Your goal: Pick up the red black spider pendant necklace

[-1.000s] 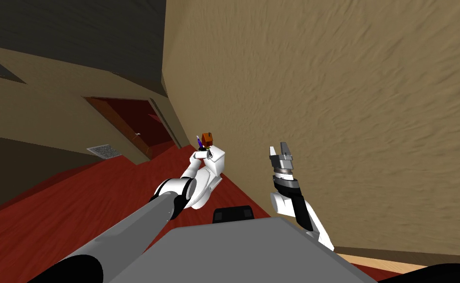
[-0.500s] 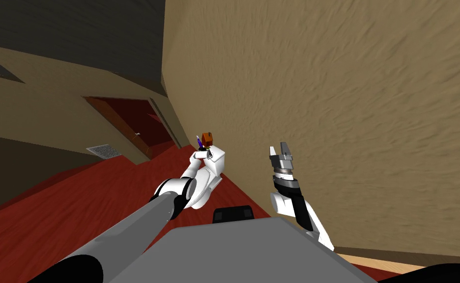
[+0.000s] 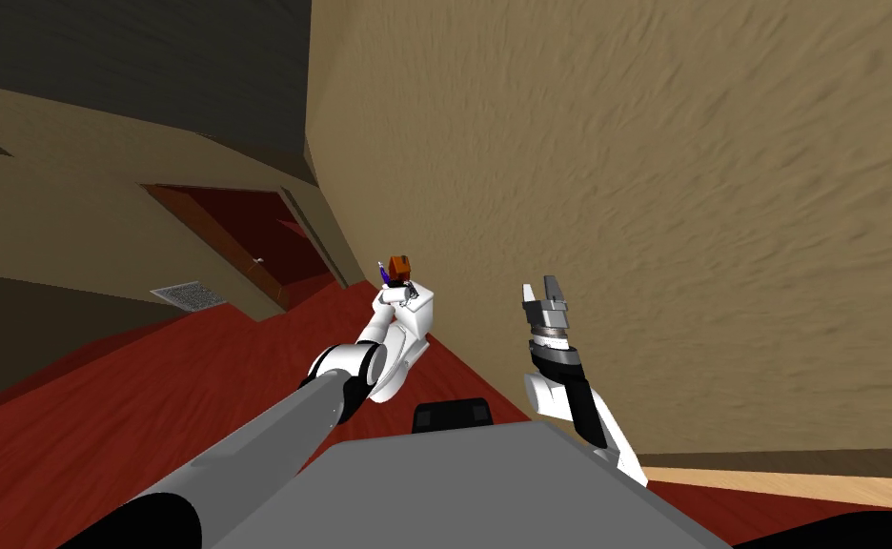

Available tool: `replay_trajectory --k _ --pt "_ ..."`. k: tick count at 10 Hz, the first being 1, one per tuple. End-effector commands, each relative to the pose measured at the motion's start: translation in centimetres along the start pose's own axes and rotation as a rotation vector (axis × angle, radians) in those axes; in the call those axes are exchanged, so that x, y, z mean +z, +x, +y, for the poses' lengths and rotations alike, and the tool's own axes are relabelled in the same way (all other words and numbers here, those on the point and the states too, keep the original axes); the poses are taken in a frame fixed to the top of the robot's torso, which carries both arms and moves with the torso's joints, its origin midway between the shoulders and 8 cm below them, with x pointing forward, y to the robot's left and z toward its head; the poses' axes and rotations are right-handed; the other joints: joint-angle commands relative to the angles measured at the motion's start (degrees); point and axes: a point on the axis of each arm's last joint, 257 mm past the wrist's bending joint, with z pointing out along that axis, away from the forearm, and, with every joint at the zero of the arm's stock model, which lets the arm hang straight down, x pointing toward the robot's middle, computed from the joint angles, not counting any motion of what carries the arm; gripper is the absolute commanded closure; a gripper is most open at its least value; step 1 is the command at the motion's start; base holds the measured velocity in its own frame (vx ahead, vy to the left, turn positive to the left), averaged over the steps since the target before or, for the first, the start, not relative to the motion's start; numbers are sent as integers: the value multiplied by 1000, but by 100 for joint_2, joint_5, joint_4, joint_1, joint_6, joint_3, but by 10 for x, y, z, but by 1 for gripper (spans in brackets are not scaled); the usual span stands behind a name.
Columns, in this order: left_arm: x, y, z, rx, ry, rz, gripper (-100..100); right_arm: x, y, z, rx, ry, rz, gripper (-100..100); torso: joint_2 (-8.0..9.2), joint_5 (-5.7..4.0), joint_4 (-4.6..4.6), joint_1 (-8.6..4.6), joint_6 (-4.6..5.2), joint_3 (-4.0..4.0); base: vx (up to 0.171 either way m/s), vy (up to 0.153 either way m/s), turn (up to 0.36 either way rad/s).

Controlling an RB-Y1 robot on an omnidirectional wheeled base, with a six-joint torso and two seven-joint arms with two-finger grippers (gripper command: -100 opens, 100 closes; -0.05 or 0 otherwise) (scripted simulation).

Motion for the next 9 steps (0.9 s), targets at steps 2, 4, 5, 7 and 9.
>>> replay_trajectory --k 2,4,5,7,9 --pt "5 15 -6 -12 11 26 -100 0 0 0 0 0 0 0 -5 0 0 2 -1 -2 -39 15 -16" --pt "1 59 -19 -46 50 108 -100 0 0 0 0 0 0 0 -19 0 -5 0 0 -11 -21 33 -57" --pt "1 70 -18 -51 50 125 -100 0 0 0 0 0 0 0 -19 2 -4 11 0 -11 8 125 -58" --pt "4 72 -4 -48 21 122 -100 0 0 0 0 0 0 0 -29 11 -7 47 -5 -17 -1 143 -30" --pt "8 70 22 -41 -32 107 -100 0 0 0 0 0 0 0 -24 18 -7 78 -6 -15 -23 217 -47"
